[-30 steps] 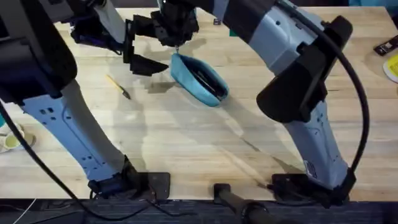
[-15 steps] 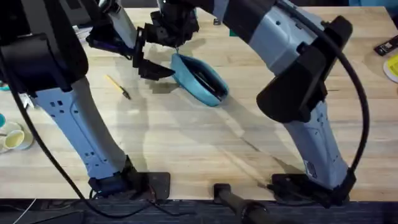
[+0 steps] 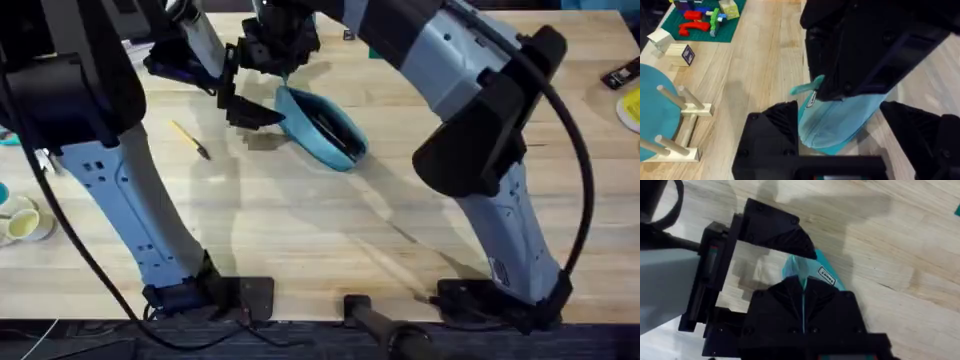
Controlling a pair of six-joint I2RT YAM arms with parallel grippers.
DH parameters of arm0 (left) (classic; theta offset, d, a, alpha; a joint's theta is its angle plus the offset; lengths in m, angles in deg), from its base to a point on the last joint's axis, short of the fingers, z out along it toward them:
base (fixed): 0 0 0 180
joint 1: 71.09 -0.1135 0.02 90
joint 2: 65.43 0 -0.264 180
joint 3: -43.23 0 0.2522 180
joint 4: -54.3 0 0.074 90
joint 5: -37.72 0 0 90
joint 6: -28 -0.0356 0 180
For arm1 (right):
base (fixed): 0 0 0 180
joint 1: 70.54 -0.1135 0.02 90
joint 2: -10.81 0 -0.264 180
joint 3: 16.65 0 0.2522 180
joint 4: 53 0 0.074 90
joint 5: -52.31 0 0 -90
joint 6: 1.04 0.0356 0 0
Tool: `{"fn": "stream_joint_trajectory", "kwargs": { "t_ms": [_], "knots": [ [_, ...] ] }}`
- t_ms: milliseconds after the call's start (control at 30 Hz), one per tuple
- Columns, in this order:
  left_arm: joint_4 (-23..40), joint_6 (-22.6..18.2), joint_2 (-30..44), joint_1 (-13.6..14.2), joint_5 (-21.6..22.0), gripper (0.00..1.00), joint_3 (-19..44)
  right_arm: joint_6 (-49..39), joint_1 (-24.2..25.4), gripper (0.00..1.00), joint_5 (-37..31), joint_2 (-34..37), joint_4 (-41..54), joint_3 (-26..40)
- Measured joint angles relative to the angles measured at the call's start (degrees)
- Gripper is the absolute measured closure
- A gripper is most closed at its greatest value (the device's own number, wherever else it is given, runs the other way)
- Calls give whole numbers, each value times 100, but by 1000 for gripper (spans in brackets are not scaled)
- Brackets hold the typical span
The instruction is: Unzip the bag, pick up the pens from the table one at a time and place them inside, then zip the bag closed.
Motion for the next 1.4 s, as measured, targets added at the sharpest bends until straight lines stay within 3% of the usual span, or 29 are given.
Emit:
{"fn": "stream_joint_trajectory", "kwargs": {
  "t_ms": [467,533,567,733,800,867,1400],
  "knots": [
    [0,0,-1,0,2,7,0,1,0,971,0,0,0,2],
    [-2,0,0,0,4,53,0,0,0,971,0,0,0,2],
    [0,0,0,0,3,98,0,1,0,971,0,0,0,2],
    [-39,0,0,0,-4,723,4,2,0,971,2,0,9,2],
    [-69,0,0,-14,-2,877,7,2,0,971,4,0,13,2],
    [-63,0,0,-20,13,941,7,0,-4,971,4,0,11,2],
    [-59,0,0,-20,28,958,7,0,-2,971,0,0,114,4]
  ]
}}
